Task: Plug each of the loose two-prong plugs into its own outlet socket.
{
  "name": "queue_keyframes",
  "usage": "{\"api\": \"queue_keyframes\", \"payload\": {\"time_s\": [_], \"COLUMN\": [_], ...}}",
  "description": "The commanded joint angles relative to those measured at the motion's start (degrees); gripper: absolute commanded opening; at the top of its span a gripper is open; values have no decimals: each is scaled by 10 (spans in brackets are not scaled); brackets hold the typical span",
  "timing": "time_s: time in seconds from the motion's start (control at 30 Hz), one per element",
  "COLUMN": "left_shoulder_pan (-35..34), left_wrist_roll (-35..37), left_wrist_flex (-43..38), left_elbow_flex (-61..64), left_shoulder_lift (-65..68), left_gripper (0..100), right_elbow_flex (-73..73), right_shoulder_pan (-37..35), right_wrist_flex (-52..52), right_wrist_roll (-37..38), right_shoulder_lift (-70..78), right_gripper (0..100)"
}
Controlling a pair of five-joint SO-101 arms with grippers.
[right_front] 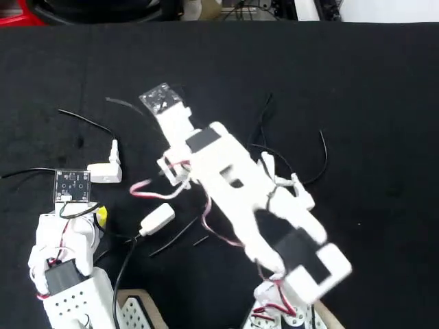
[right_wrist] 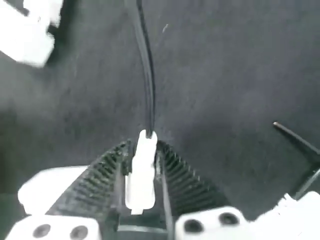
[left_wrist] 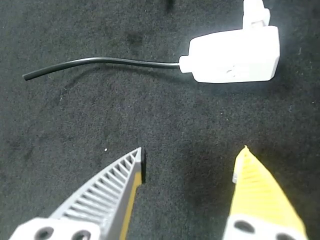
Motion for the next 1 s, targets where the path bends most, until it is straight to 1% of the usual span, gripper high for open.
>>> {"api": "queue_keyframes", "payload": {"time_s": [0.0, 0.2, 0.37, 0.5, 0.6, 0.67, 0.7, 0.73, 0.77, 0.8, 0.83, 0.9, 0.97], "left_shoulder_pan": [7, 7, 7, 15, 58, 90, 105, 116, 124, 133, 148, 192, 224], "left_wrist_roll": [-6, -6, -6, -6, -6, -3, 1, 29, 79, 113, 109, 55, 36], "left_wrist_flex": [-6, -5, -5, -9, -11, -16, -31, -47, -55, -56, -57, -53, -47], "left_elbow_flex": [12, 12, 12, 12, 3, -22, -38, -58, -79, -95, -105, -118, -134], "left_shoulder_lift": [1, 1, 1, -3, -4, -4, -4, -1, 4, 9, 17, 47, 96], "left_gripper": [288, 288, 288, 288, 288, 288, 288, 288, 288, 288, 291, 289, 289], "right_elbow_flex": [84, 219, 270, 271, 272, 270, 268, 264, 261, 259, 259, 262, 265], "right_shoulder_pan": [4, 4, 4, 7, 10, 31, 43, 53, 62, 68, 70, 80, 97], "right_wrist_flex": [-116, -254, -298, -301, -302, -302, -300, -294, -278, -253, -229, -182, -145], "right_wrist_roll": [-43, -99, -119, -118, -117, -117, -117, -116, -115, -115, -114, -114, -114], "right_shoulder_lift": [-85, -204, -262, -264, -268, -269, -273, -283, -298, -321, -349, -417, -482], "right_gripper": [12, 12, 12, 12, 12, 12, 12, 12, 12, 12, 12, 12, 12]}}
